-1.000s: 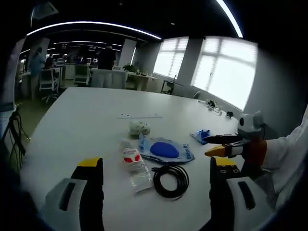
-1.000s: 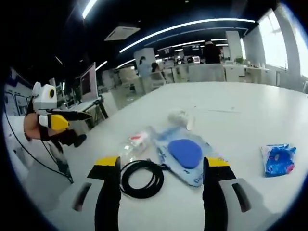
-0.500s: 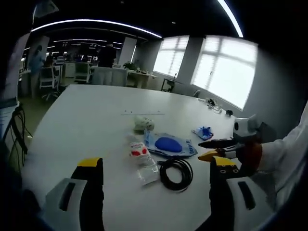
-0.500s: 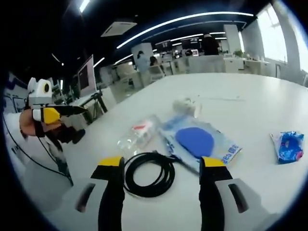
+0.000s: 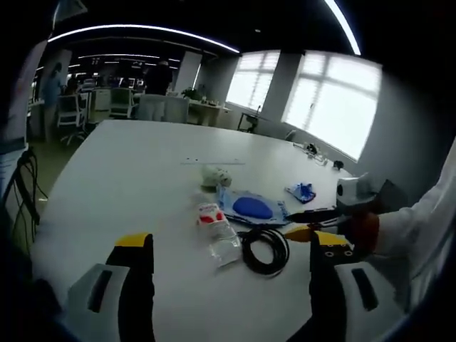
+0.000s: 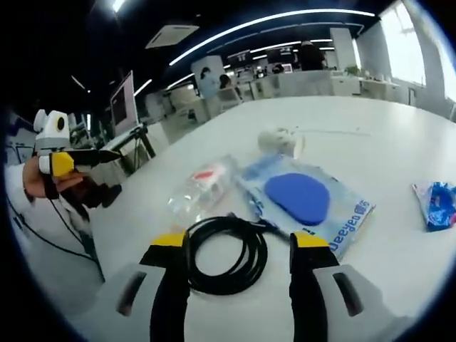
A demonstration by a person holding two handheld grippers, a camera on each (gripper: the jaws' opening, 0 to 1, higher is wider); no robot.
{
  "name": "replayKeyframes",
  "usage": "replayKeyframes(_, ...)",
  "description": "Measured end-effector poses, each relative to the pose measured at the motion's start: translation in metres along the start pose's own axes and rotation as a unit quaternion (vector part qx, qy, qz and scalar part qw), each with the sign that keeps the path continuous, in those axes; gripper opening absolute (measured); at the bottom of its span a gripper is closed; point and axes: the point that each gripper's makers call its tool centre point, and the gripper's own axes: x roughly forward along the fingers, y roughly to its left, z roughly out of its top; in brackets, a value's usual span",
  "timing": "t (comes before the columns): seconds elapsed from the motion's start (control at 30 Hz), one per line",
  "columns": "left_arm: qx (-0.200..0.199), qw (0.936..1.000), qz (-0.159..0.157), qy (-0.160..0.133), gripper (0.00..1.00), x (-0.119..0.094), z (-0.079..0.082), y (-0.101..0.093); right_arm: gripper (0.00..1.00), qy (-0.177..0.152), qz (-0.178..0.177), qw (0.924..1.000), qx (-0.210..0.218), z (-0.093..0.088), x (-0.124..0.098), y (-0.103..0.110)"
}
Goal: Arrange the tabletop items into an orderly group along one side of the table until the central work area is clear of visible clutter.
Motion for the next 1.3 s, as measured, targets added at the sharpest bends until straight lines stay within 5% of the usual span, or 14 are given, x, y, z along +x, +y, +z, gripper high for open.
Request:
replayKeyframes(0.9, -0.012, 0.9998, 0.0, 0.016, 0.91, -0.003, -0.017, 0.012, 0.3, 0.044, -0.024, 0.9985, 0.021, -0.032, 0.033, -0.013)
replayKeyframes(1.3, -0.014, 0.9997, -0.002, 0.02, 0.89, -0.001, -0.021, 0.011, 0.16, 0.047, -0.045, 0.9973, -0.032, -0.034, 0.037, -0.017)
